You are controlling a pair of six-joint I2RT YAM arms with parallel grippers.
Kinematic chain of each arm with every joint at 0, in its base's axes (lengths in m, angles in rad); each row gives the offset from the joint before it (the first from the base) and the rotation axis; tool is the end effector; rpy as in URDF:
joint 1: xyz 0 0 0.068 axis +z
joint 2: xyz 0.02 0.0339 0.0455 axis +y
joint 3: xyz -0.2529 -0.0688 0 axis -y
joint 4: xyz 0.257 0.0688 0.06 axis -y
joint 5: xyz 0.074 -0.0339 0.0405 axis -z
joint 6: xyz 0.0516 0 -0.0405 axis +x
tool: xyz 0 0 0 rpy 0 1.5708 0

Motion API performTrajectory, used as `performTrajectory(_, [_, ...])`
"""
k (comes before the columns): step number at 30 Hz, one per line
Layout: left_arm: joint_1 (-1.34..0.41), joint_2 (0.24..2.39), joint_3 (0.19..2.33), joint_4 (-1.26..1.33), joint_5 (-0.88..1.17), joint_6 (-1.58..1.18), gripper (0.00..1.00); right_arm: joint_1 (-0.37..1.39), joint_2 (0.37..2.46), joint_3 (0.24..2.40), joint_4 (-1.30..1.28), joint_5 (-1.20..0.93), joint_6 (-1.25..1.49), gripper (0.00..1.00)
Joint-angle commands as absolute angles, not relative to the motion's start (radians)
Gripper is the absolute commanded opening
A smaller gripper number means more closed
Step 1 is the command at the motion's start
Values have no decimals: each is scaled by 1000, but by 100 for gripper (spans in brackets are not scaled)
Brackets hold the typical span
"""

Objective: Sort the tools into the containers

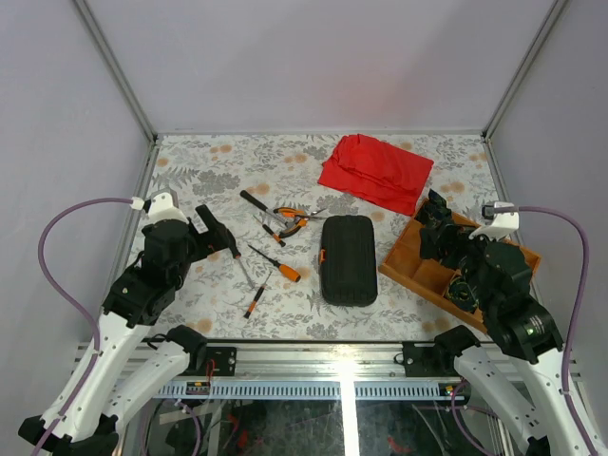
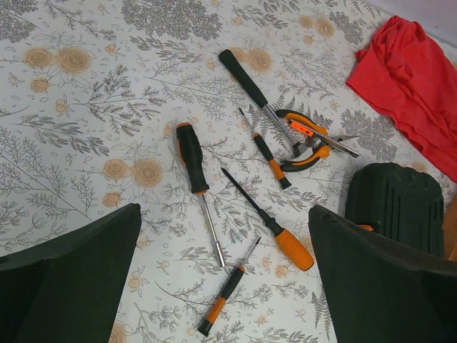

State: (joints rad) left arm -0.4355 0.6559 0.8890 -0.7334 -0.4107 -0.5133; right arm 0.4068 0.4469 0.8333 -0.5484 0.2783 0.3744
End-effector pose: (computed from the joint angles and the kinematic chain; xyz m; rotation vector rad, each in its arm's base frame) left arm 0.1558 -0.0498 0.3273 -0.3271 2.0039 -0.1725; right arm 0.1244 0.0382 0.3553 0.1774 1.7290 0.3349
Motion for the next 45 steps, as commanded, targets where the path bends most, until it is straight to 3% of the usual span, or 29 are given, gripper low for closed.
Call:
performTrajectory(1, [-425, 651, 902, -666, -403, -528, 100, 398, 455, 867, -466, 271, 370, 99])
performTrajectory(15, [-423, 656, 881, -644, -374, -566, 94, 397, 598, 954, -651, 331, 417, 99])
performTrajectory(19, [-423, 659, 868, -643, -354, -574, 100, 397, 683, 968, -699, 291, 432, 100])
performTrajectory(30, [-423, 696, 813, -575, -302, -586, 100, 397, 878, 924, -616, 137, 453, 100])
performTrajectory(38, [-423, 754, 784, -490, -239, -618, 100, 397, 921, 868, -561, 107, 423, 100])
performTrajectory(45, [-423, 874, 784, -439, -164, -597, 100, 397, 973, 849, -518, -49, 411, 97])
